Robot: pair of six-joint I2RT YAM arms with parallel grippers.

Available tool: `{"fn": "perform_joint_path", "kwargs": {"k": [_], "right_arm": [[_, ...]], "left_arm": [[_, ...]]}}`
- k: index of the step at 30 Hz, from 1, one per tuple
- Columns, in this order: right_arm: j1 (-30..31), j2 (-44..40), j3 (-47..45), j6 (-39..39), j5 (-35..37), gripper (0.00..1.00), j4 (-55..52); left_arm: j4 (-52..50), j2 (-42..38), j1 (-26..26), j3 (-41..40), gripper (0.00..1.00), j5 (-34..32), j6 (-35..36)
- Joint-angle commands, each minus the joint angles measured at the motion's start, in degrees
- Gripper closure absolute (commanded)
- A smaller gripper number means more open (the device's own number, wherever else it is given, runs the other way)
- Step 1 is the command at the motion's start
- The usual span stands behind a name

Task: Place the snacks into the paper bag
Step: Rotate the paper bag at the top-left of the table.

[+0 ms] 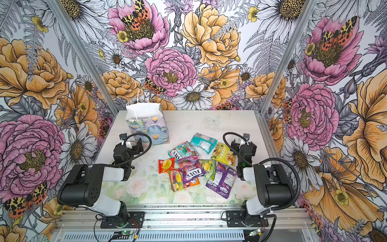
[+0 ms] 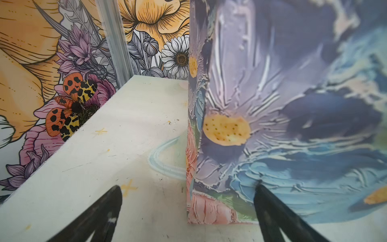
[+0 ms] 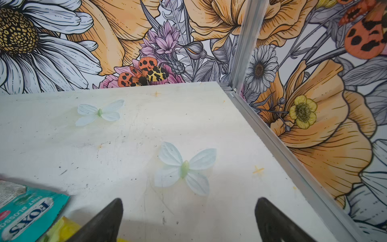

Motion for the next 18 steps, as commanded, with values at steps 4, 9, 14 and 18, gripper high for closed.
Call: {"fn": "perform_joint_path", "kwargs": {"k": [4,9,14,18], "right_arm": [[-0.22,0.91,1.16,-0.56,-0.7,0.0,1.65],[-0.24,0.9,1.24,-0.53,-0.73,0.0,1.71],[-0.21,0.9,1.24,-0.53,-0.84,0.0,1.63],[-0.29,0.89,1.3,-0.55,-0.82,0.0,1.59]], "left_arm": [[1.14,0.39,-0.47,1.05,0.01,-0.41,1.0],[1.0,0.39,-0.31,1.12,0.01,-0.17,0.95],[0.82,0.31,0.44,1.13,0.01,1.31,0.37],[0.96,0.33,0.52,1.16,0.01,1.4,0.38]]}}
